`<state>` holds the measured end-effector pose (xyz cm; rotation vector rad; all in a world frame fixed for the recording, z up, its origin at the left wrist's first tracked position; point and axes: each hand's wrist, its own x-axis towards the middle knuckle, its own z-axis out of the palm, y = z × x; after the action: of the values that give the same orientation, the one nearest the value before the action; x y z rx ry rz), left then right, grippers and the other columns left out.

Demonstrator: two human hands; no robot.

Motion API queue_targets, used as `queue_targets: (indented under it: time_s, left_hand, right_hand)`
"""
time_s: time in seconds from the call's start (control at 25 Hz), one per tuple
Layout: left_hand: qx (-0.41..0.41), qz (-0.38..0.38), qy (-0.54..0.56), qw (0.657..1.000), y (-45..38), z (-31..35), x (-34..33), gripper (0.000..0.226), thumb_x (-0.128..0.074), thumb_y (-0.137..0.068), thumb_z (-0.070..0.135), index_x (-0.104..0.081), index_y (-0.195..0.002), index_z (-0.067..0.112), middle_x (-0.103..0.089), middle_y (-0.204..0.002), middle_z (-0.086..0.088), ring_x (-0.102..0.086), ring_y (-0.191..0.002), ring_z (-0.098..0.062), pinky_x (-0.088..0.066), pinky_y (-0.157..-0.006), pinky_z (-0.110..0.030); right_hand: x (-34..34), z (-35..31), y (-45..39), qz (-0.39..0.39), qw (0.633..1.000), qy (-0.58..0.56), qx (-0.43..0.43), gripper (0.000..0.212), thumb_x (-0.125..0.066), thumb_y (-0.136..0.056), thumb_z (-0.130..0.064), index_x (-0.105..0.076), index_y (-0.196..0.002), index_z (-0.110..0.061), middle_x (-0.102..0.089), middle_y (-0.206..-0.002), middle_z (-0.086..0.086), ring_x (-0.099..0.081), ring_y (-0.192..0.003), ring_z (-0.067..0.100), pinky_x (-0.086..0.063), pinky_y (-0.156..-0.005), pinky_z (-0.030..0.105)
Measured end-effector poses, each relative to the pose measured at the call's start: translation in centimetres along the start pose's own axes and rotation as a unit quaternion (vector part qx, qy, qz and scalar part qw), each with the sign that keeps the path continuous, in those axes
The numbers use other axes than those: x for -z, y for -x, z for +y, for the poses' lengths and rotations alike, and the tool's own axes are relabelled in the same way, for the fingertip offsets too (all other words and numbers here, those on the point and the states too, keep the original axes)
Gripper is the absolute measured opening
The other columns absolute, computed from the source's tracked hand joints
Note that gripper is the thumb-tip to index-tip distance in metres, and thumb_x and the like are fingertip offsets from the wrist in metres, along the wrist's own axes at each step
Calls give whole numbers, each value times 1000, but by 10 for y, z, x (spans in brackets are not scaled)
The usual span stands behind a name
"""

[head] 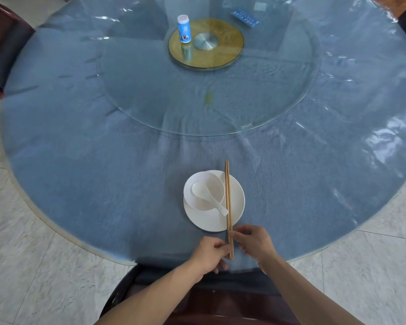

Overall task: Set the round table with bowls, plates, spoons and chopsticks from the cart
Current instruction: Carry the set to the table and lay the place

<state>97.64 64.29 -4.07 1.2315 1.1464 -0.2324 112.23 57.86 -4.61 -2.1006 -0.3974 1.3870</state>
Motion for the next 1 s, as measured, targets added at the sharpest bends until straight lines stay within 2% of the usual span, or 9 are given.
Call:
queue_targets:
  time_s: [0.24,0.52,0.64,0.76,0.84,0.92,1.0]
  left_hand:
    - [-12,3,0,1000,-2,-1,-3,16,-57,-98,25,-65,-98,11,-73,-86,-5,-66,-51,-15,-48,-43,-22]
    - [1,20,-31,999,-8,-1,2,17,-62,-93,33,-64,-85,18,-75,-84,-5,-70,-52,-18,-51,-43,-25]
    - [-7,31,-45,998,-5,0,5,22,-64,-92,37,-64,-88,16,-73,-75,-2,-68,-50,-15,-52,-43,-25]
    - [-28,75,-106,991,6,1,13,28,-60,-91,45,-64,-90,17,-70,-70,3,-65,-53,-10,-54,-50,-28]
    - [-56,147,-220,963,18,-2,21,37,-53,-90,55,-66,-89,20,-70,-76,6,-66,-66,-11,-53,-63,-32]
    - [-100,234,-329,909,36,-9,28,42,-45,-91,59,-66,-89,23,-69,-84,9,-65,-79,-12,-49,-69,-31]
    - [-157,307,-369,863,57,-18,33,42,-42,-92,59,-67,-96,26,-69,-94,10,-66,-89,-13,-50,-74,-31]
  right_hand:
    - [0,0,0,-1,1000,1,-7,5,-74,-84,-27,-76,-80,-25,-74,-77,9,-58,-56,9,-47,-51,22]
    - [7,-2,1,-6,1000,3,-12,8,-76,-82,-31,-76,-79,-24,-69,-62,-7,-57,-51,3,-46,-47,21]
    - [17,-7,4,-7,999,43,3,14,-75,-80,-40,-75,-79,-26,-69,-65,-8,-58,-53,4,-47,-48,20]
    - [36,-17,8,24,987,145,60,18,-68,-84,-47,-72,-86,-30,-69,-77,-14,-63,-68,6,-47,-58,21]
    - [50,-29,13,57,945,293,137,23,-58,-89,-51,-71,-92,-33,-67,-86,-16,-63,-79,9,-44,-60,24]
    - [59,-37,19,53,863,441,243,34,-45,-94,-54,-68,-93,-29,-67,-91,-12,-65,-85,15,-46,-64,28]
    - [56,-43,30,29,778,520,353,41,-37,-97,-53,-68,-95,-25,-68,-93,-7,-66,-90,19,-50,-69,31]
